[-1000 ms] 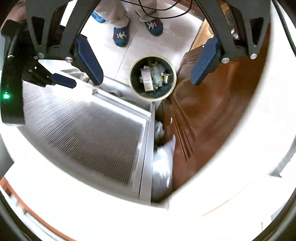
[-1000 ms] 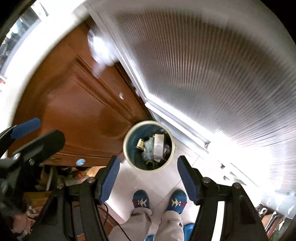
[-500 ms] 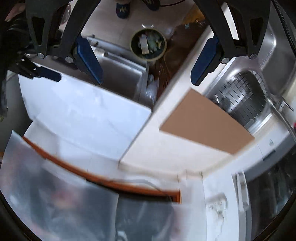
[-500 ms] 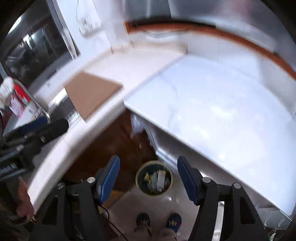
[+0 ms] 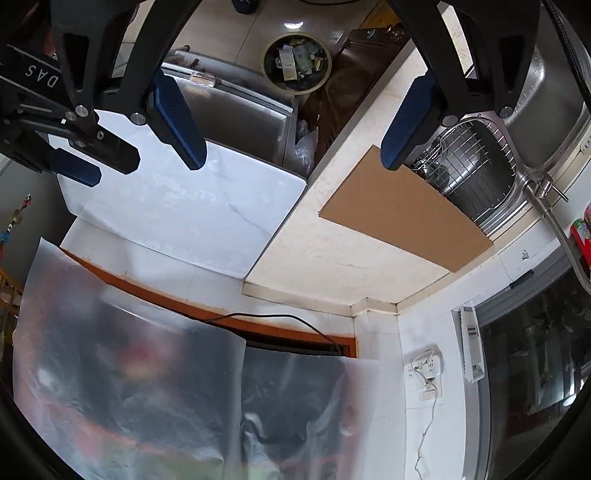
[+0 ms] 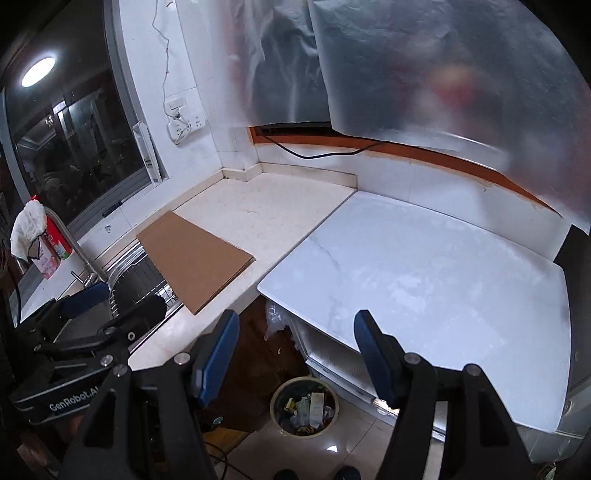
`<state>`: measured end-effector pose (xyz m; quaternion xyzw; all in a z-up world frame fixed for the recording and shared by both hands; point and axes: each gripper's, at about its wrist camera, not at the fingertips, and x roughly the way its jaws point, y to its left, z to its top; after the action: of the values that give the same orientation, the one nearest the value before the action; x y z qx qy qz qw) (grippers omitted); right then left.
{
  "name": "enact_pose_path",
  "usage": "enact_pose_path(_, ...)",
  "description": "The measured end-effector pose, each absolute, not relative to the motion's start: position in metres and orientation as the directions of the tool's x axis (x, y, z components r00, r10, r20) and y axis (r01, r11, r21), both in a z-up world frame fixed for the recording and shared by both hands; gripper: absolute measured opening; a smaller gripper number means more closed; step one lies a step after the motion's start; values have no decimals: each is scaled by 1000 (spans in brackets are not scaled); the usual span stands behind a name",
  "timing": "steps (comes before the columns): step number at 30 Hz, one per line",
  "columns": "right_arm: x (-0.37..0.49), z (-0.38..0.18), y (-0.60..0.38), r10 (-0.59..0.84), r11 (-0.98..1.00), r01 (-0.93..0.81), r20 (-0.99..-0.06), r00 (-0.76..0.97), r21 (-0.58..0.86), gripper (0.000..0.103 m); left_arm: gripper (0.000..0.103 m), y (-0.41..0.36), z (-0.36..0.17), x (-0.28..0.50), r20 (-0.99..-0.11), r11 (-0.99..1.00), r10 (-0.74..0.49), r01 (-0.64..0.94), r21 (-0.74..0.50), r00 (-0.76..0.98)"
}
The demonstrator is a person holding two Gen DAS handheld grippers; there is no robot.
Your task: Collect trash
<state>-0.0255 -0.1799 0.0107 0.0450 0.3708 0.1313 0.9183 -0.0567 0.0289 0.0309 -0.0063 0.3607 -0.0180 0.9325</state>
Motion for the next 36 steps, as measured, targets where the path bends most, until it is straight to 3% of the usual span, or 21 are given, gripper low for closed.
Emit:
enact_pose_path(18, -47, 26, -177, 238, 971, -191, -612, 754, 142, 65, 94, 22, 41, -70, -632, 1000, 4, 7, 15, 775)
enact_pose_path(36, -42, 23, -169, 257, 966, -203, -624, 738, 158, 65, 94, 33, 40, -69, -641, 1000, 17, -6, 19, 768)
